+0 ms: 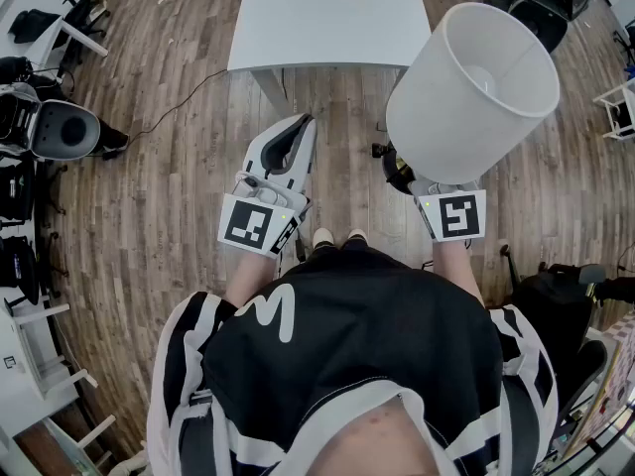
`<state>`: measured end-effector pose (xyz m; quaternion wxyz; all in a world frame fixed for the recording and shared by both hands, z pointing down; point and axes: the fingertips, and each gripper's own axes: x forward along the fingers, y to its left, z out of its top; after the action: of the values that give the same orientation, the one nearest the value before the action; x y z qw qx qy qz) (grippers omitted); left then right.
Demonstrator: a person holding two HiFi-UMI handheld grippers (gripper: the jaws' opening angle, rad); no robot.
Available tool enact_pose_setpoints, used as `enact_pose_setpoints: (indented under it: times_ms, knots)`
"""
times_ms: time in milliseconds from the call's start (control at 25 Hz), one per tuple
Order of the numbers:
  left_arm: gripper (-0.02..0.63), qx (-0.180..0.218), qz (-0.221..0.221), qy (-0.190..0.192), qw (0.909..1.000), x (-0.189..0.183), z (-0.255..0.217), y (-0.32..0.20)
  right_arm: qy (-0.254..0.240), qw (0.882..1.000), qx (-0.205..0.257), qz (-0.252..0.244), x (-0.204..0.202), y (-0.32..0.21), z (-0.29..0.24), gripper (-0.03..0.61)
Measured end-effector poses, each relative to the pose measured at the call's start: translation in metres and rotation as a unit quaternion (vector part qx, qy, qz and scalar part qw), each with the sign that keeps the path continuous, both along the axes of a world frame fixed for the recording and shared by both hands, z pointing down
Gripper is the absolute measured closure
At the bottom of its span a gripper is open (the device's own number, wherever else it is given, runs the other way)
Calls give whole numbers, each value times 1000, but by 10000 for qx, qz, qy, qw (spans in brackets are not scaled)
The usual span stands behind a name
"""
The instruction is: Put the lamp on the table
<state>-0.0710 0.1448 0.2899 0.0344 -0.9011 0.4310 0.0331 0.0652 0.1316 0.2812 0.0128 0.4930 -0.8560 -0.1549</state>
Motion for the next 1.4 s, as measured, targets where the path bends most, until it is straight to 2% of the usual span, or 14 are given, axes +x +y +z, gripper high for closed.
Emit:
enact_pose_setpoints:
  times_ms: [880,1080,1400]
  knots:
    - [606,40,8,59,10000,-5,-4,5,92,9998,51,145,4,5,0,419]
    - [605,58,34,94,9999,-13,-1,8,-3,9998,75,168,-5,8,-2,419]
    - [606,71,60,100,9999,-35,2,9,119,9995,58,290,-19,6,5,419]
